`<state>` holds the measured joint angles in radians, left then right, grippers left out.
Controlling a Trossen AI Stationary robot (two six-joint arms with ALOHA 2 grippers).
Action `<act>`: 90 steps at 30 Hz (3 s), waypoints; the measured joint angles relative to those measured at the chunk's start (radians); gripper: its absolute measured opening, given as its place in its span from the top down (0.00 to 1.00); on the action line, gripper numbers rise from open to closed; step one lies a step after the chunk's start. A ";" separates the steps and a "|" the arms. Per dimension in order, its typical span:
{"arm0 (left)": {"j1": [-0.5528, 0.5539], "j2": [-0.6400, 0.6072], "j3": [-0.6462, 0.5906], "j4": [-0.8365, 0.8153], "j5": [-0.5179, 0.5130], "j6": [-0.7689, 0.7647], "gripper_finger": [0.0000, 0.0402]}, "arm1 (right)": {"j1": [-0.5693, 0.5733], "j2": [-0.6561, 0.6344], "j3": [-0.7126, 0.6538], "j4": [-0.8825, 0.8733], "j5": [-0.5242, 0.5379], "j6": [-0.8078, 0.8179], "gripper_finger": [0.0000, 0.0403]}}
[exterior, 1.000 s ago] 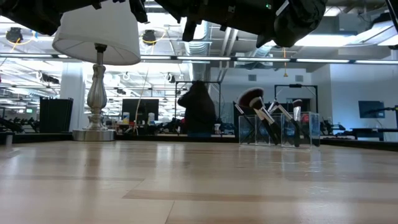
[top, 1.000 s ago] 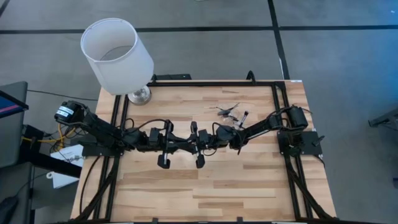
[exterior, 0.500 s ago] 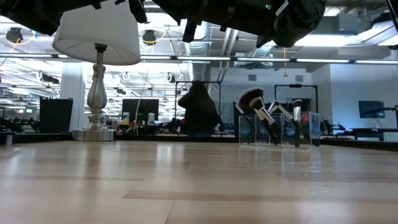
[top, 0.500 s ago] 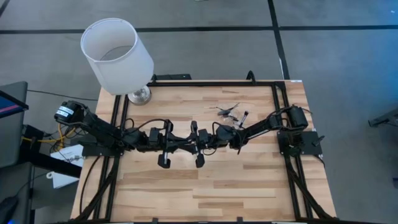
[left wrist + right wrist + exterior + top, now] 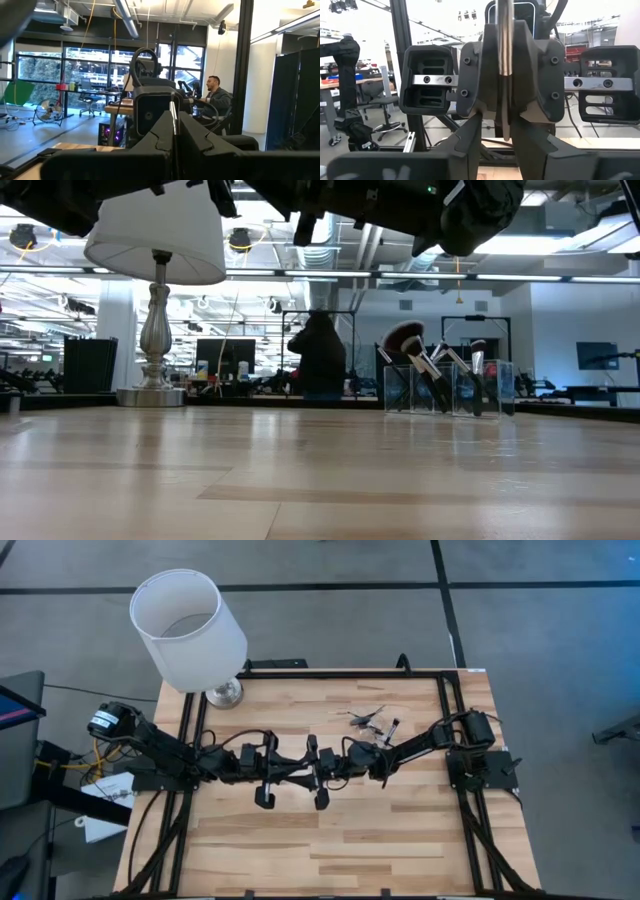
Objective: Put items in baskets/containers
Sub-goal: Put the liner brush into the transparent organizer
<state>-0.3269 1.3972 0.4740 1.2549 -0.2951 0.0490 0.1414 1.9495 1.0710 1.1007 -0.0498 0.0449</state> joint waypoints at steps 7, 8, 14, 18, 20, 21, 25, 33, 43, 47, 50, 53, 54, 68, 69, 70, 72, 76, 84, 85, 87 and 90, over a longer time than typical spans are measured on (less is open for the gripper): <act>0.001 0.000 0.001 0.001 -0.003 0.000 0.97 | -0.014 0.000 0.000 0.010 0.001 0.016 0.73; 0.001 0.000 0.001 -0.001 -0.003 0.000 0.97 | -0.014 0.000 0.000 0.007 0.001 0.016 0.73; 0.000 0.001 -0.001 -0.009 0.000 0.000 0.97 | -0.014 -0.001 0.001 -0.043 0.001 0.016 0.73; 0.001 0.003 -0.002 -0.016 -0.001 0.000 0.97 | -0.017 -0.001 0.003 -0.076 0.003 0.016 0.71; 0.001 0.003 -0.002 -0.017 -0.001 0.001 0.97 | -0.017 -0.001 0.003 -0.084 0.004 0.016 0.69; 0.001 0.003 -0.002 -0.018 -0.001 0.002 0.97 | -0.017 -0.001 0.003 -0.087 0.004 0.016 0.68; 0.001 0.003 -0.002 -0.015 -0.002 0.002 0.97 | -0.018 -0.001 0.003 -0.086 0.005 0.010 0.65; -0.002 0.003 -0.002 -0.013 -0.004 0.002 0.97 | -0.019 -0.001 0.003 -0.089 0.034 0.000 0.62; -0.013 0.002 -0.002 -0.018 0.012 0.000 0.98 | -0.026 -0.008 0.003 -0.140 0.059 0.014 0.60; -0.013 0.002 -0.001 -0.010 -0.003 0.020 0.98 | -0.027 -0.016 0.003 -0.150 0.059 0.008 0.55; -0.009 0.001 0.000 -0.005 -0.003 0.020 0.98 | -0.020 -0.016 0.002 -0.106 0.052 0.006 0.52; -0.007 0.000 0.000 -0.010 -0.004 0.020 0.98 | -0.020 -0.018 0.001 -0.104 0.042 0.007 0.51; -0.007 0.000 0.000 -0.009 -0.006 0.020 0.98 | -0.020 -0.017 0.001 -0.098 0.039 0.007 0.51; 0.012 -0.003 0.000 -0.009 -0.010 0.028 0.98 | -0.025 -0.015 0.035 -0.115 -0.009 -0.015 0.64; 0.013 -0.002 0.001 -0.012 -0.008 0.028 0.98 | -0.026 -0.014 0.036 -0.122 -0.024 -0.016 0.65; 0.014 -0.001 0.003 -0.016 -0.008 0.025 0.98 | -0.027 -0.012 0.039 -0.133 -0.028 -0.017 0.66; 0.015 0.001 0.003 -0.023 -0.011 0.024 0.98 | -0.027 -0.012 0.040 -0.154 -0.031 -0.018 0.70; 0.016 0.001 0.002 -0.020 -0.012 0.024 0.98 | -0.026 -0.012 0.040 -0.150 -0.034 -0.021 0.80; 0.015 0.000 0.002 -0.024 -0.029 0.021 0.98 | -0.025 -0.012 0.040 -0.142 -0.045 -0.040 0.96; 0.015 0.000 0.001 -0.024 -0.030 0.021 0.98 | -0.024 -0.012 0.040 -0.143 -0.044 -0.041 0.97; 0.015 0.000 0.000 -0.026 -0.031 0.021 0.98 | -0.024 -0.012 0.040 -0.152 -0.037 -0.041 0.98; 0.015 0.000 -0.001 -0.030 -0.033 0.019 0.96 | -0.024 -0.012 0.040 -0.159 -0.036 -0.022 0.97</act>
<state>-0.3119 1.3975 0.4732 1.2251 -0.3283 0.0681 0.1173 1.9373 1.1107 0.9417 -0.0860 0.0232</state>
